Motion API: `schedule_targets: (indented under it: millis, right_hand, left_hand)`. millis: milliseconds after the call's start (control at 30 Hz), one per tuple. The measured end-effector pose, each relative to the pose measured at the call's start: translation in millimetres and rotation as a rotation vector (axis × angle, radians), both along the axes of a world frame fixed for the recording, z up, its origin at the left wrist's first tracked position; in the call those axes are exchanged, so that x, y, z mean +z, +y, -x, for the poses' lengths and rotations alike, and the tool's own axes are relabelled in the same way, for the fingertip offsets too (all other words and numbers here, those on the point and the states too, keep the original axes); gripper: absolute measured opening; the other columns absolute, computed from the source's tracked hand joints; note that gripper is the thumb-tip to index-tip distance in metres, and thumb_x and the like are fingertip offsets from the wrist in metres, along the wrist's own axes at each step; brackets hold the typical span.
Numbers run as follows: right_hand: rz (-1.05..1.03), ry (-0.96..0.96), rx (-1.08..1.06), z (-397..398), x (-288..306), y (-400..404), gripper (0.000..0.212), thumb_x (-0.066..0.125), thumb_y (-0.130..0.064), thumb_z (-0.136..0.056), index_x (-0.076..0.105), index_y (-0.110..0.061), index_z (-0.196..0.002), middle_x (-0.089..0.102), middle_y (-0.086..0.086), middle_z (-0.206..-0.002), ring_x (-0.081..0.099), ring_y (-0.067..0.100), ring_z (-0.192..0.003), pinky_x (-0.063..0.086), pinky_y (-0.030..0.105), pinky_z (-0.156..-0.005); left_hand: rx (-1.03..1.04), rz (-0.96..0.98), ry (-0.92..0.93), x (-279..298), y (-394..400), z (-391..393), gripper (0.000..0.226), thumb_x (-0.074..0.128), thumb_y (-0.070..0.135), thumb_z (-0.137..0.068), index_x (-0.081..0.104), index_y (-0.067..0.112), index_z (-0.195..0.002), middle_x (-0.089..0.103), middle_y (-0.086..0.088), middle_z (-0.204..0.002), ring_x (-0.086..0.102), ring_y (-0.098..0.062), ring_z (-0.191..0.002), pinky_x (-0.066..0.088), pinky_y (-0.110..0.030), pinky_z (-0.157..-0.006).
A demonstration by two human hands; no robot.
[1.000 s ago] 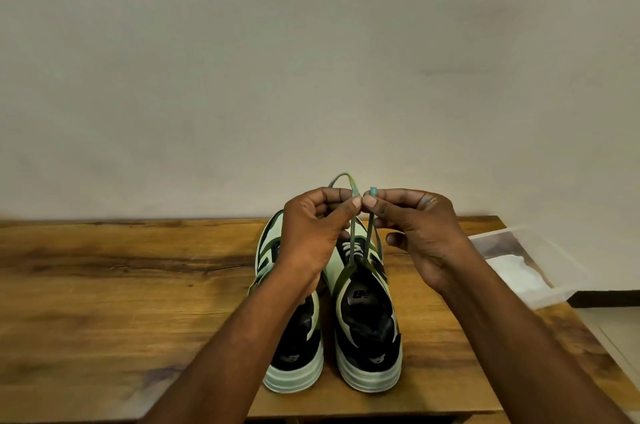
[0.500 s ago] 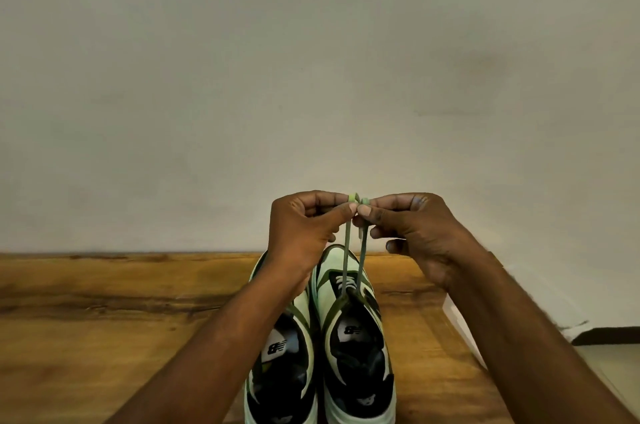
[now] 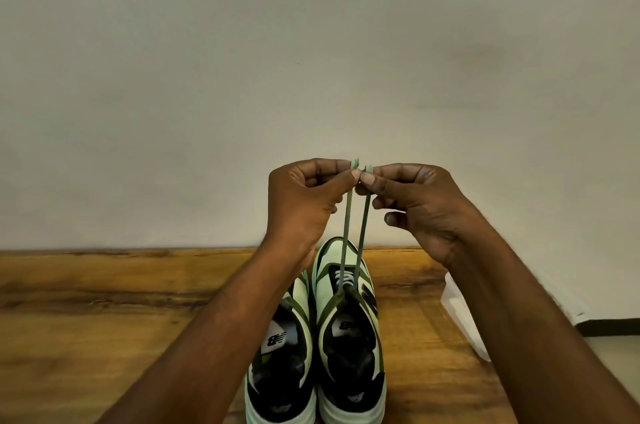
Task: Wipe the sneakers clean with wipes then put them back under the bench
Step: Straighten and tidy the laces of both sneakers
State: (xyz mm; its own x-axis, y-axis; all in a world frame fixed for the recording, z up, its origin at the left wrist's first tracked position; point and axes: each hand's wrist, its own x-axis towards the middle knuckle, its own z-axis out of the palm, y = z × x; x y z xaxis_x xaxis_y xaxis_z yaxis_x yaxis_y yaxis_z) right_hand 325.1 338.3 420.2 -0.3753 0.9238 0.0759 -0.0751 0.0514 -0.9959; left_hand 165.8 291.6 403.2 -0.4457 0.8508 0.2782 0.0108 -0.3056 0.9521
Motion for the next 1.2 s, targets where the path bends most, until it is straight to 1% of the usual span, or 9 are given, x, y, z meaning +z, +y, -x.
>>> schedule_targets:
  millis: [133, 267, 400, 533, 667, 833, 1000, 1200]
  right_hand:
    - [-0.013, 0.019, -0.001, -1, 8, -3, 0.037, 0.084, -0.024, -0.074, 0.078, -0.006, -0.105, 0.078, 0.014, -0.098, 0.064, 0.013, -0.072, 0.046, 0.028, -0.06]
    - [-0.046, 0.023, -0.012, -1, 17, -8, 0.038, 0.084, -0.027, -0.071, 0.079, -0.007, -0.103, 0.079, 0.014, -0.096, 0.064, 0.014, -0.072, 0.046, 0.029, -0.061]
    - [-0.101, 0.001, -0.033, -3, 26, -12, 0.04, 0.084, -0.03, -0.068, 0.08, -0.009, -0.101, 0.079, 0.013, -0.094, 0.065, 0.016, -0.074, 0.046, 0.029, -0.06]
    - [-0.121, 0.028, -0.049, -6, 33, -14, 0.04, 0.084, -0.031, -0.066, 0.081, -0.009, -0.1, 0.079, 0.013, -0.093, 0.064, 0.016, -0.073, 0.046, 0.03, -0.06]
    - [-0.139, 0.042, -0.052, -6, 40, -16, 0.037, 0.083, -0.028, -0.07, 0.08, -0.01, -0.102, 0.079, 0.012, -0.095, 0.064, 0.015, -0.072, 0.047, 0.029, -0.059]
    - [-0.17, 0.076, -0.055, -7, 47, -22, 0.032, 0.081, -0.028, -0.072, 0.08, -0.011, -0.1, 0.079, 0.011, -0.095, 0.063, 0.013, -0.07, 0.047, 0.028, -0.058]
    - [-0.175, 0.113, -0.067, -7, 54, -27, 0.032, 0.081, -0.029, -0.074, 0.08, -0.012, -0.101, 0.079, 0.011, -0.096, 0.062, 0.011, -0.068, 0.047, 0.026, -0.057]
    - [-0.164, 0.145, -0.118, -3, 54, -31, 0.02, 0.081, -0.024, -0.082, 0.08, -0.013, -0.099, 0.079, 0.01, -0.093, 0.061, 0.013, -0.069, 0.045, 0.028, -0.058]
  left_hand:
    - [0.005, -0.022, 0.031, 9, -5, 0, 0.01, 0.087, 0.015, -0.082, 0.081, 0.02, -0.089, 0.079, 0.001, -0.077, 0.063, -0.004, -0.061, 0.05, -0.02, -0.055]
    - [0.012, -0.053, 0.063, 17, -8, 1, 0.011, 0.086, 0.017, -0.083, 0.082, 0.021, -0.092, 0.08, 0.002, -0.08, 0.063, -0.004, -0.062, 0.05, -0.018, -0.056]
    - [0.011, -0.087, 0.077, 23, -12, -1, 0.012, 0.085, 0.015, -0.083, 0.083, 0.016, -0.095, 0.08, 0.003, -0.08, 0.064, 0.001, -0.061, 0.047, -0.013, -0.055]
    - [0.014, -0.119, 0.073, 32, -13, -4, 0.014, 0.085, 0.012, -0.083, 0.082, 0.01, -0.096, 0.079, 0.003, -0.079, 0.065, 0.002, -0.061, 0.046, -0.011, -0.055]
    - [0.025, -0.159, 0.092, 42, -13, -5, 0.016, 0.085, 0.01, -0.083, 0.082, 0.006, -0.097, 0.078, 0.002, -0.077, 0.065, 0.003, -0.06, 0.046, -0.01, -0.055]
    - [0.018, -0.194, 0.099, 50, -16, -7, 0.014, 0.084, 0.012, -0.084, 0.082, 0.01, -0.097, 0.078, 0.006, -0.076, 0.066, 0.002, -0.061, 0.046, -0.01, -0.055]
    - [0.022, -0.226, 0.087, 61, -22, -5, 0.014, 0.083, 0.014, -0.086, 0.081, 0.011, -0.099, 0.08, 0.0, -0.082, 0.064, 0.002, -0.062, 0.047, -0.011, -0.056]
    - [0.026, -0.259, 0.092, 64, -28, -6, 0.014, 0.083, 0.014, -0.086, 0.081, 0.01, -0.099, 0.08, -0.001, -0.083, 0.066, 0.0, -0.064, 0.048, -0.012, -0.057]
